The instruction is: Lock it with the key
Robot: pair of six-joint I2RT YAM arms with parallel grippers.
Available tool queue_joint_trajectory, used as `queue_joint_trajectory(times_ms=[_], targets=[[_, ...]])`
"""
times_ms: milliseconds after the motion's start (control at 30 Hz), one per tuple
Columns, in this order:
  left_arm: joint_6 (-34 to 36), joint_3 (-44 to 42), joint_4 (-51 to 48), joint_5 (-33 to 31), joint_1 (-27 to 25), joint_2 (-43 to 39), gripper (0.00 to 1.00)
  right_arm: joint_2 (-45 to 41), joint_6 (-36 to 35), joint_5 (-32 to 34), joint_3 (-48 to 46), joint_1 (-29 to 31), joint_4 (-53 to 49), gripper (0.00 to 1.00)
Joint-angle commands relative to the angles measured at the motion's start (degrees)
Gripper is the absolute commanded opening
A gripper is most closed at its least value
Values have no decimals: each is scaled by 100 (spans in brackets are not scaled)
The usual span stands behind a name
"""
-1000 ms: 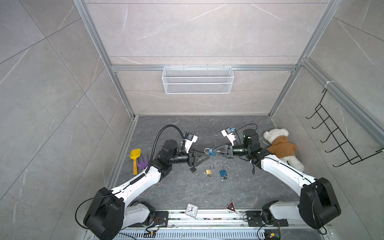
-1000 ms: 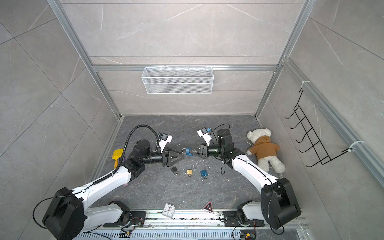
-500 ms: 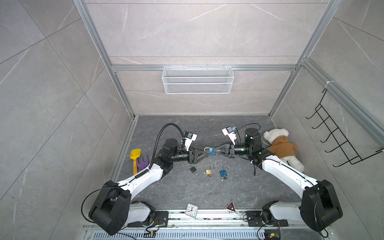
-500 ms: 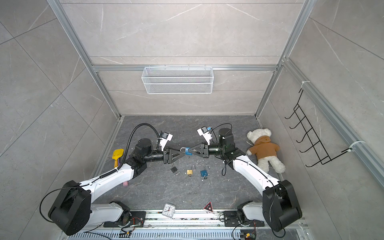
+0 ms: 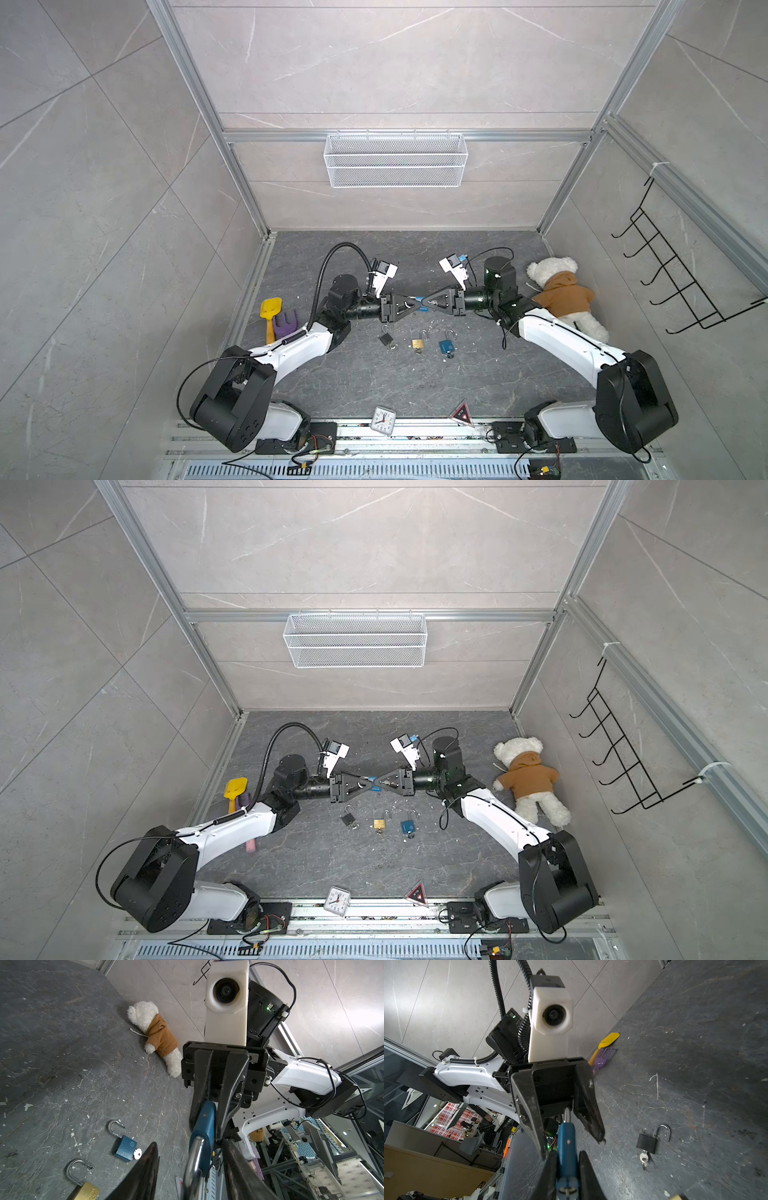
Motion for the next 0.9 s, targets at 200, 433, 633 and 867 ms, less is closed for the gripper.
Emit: queue_joint_trajectory(times_ms=[200, 433, 633, 867], targets=[[-232, 322, 590, 312, -44, 210, 36, 131, 82, -60, 88, 57, 298, 0], [-416, 344, 817, 406, -67, 341, 33, 144, 107, 118, 77, 55, 364, 0], [-366, 233, 717, 374, -67, 218, 34, 138, 112, 186, 97, 8, 347, 0], [-271, 49, 628, 238, -66, -11, 34, 102, 118, 217, 71, -14, 294, 0]])
